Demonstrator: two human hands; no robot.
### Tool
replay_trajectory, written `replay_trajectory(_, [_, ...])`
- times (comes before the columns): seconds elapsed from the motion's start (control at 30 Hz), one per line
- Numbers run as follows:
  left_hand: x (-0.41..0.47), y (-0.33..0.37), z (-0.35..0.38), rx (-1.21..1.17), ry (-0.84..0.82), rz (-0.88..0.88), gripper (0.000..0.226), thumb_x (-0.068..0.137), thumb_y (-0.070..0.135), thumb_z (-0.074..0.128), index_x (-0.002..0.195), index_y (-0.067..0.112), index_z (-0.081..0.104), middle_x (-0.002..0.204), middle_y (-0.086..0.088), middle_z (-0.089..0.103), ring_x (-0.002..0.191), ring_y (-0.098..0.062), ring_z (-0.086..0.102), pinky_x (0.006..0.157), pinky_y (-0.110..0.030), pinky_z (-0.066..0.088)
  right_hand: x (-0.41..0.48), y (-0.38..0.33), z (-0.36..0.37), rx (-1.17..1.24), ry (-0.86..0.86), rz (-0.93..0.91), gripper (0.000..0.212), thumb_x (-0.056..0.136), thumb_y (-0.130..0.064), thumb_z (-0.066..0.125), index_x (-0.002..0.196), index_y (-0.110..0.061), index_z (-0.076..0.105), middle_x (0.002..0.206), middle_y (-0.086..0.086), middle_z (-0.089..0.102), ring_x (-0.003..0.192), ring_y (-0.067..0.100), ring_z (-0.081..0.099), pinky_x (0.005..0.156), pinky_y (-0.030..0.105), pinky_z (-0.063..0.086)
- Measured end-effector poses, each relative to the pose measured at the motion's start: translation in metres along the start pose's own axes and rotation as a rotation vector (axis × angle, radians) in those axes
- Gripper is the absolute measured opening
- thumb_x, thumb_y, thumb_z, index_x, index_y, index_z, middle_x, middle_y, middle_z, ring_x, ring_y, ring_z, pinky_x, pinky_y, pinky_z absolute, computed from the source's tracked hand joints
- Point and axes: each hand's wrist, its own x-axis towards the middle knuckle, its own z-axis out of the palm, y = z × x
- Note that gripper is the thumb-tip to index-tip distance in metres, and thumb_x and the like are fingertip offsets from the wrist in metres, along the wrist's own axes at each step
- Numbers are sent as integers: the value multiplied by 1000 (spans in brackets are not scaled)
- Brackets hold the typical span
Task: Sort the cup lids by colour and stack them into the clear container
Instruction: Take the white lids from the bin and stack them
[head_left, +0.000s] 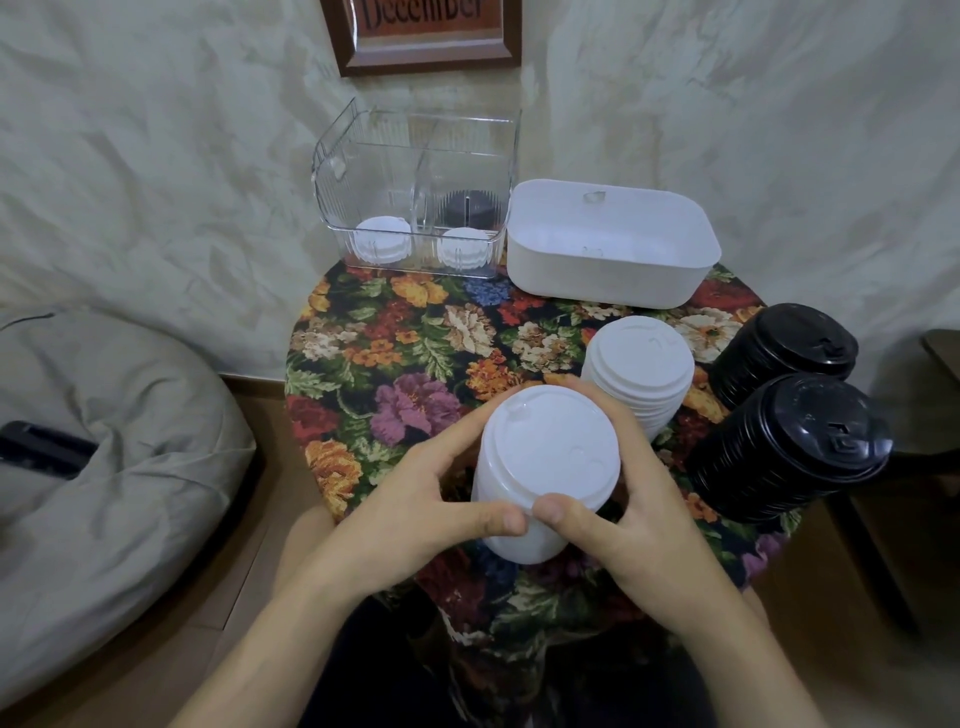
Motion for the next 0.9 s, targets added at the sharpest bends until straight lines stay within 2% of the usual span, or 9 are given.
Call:
replay_trajectory(0.07, [1, -1, -1, -21, -15, -2, 81, 81, 24, 80, 151, 43, 45, 153, 11, 51, 144, -13, 46, 115, -40, 40, 0, 1, 1, -4, 7, -1, 85, 74, -63, 75, 149, -49, 39, 148, -30, 46, 138, -3, 44, 104, 29, 44])
replay_trajectory(0.2, [2, -5, 4, -46, -49, -7, 88, 81, 18, 79, 156, 38, 37, 155, 7, 48, 145, -17, 44, 117, -42, 39, 2, -1, 0, -9, 11, 2, 79, 73, -61, 75, 144, -51, 42, 143, -30, 50, 134, -4, 48, 98, 26, 46])
replay_trajectory(0.3, [3, -8, 8, -33, -44, -17, 91, 81, 15, 81, 155, 40, 34, 154, 11, 47, 144, -13, 44, 118, -41, 39, 3, -1, -2, -13, -2, 10, 78, 75, -58, 76, 145, -50, 43, 143, -29, 51, 134, -2, 49, 100, 28, 46])
replay_trajectory(0.4, [3, -10, 7, -49, -39, -32, 91, 80, 19, 82, 156, 39, 34, 154, 10, 48, 144, -16, 44, 117, -44, 38, 4, -2, -3, -33, -3, 15, 77, 74, -59, 75, 144, -51, 43, 143, -31, 51, 134, -3, 49, 100, 28, 46])
replay_trajectory(0.57, [4, -12, 5, -61, -59, -40, 92, 83, 14, 81, 156, 39, 32, 154, 6, 48, 145, -21, 44, 118, -48, 37, 6, -3, -3, -68, -15, 27, 83, 73, -62, 75, 147, -51, 39, 144, -32, 48, 133, -6, 47, 102, 30, 45])
replay_trajectory(0.67, [5, -13, 3, -67, -73, -47, 91, 85, 6, 79, 156, 37, 32, 154, 6, 48, 144, -20, 44, 118, -48, 37, 7, -3, -6, -73, -58, 31, 84, 73, -59, 78, 148, -52, 39, 145, -33, 45, 134, -7, 45, 101, 26, 45])
replay_trajectory(0.8, [7, -10, -2, -76, -99, -51, 89, 84, 2, 77, 156, 35, 35, 153, 5, 49, 144, -20, 45, 118, -50, 37, 11, -6, -13, -57, -134, 42, 83, 73, -54, 81, 145, -53, 40, 141, -37, 46, 132, -10, 45, 95, 7, 44])
replay_trajectory(0.9, [10, -9, -3, -81, -111, -52, 88, 84, 0, 75, 155, 35, 37, 154, 5, 49, 145, -20, 44, 119, -52, 36, 14, -9, -16, -30, -184, 47, 74, 78, -44, 83, 140, -54, 43, 136, -35, 51, 129, -11, 47, 93, 5, 42])
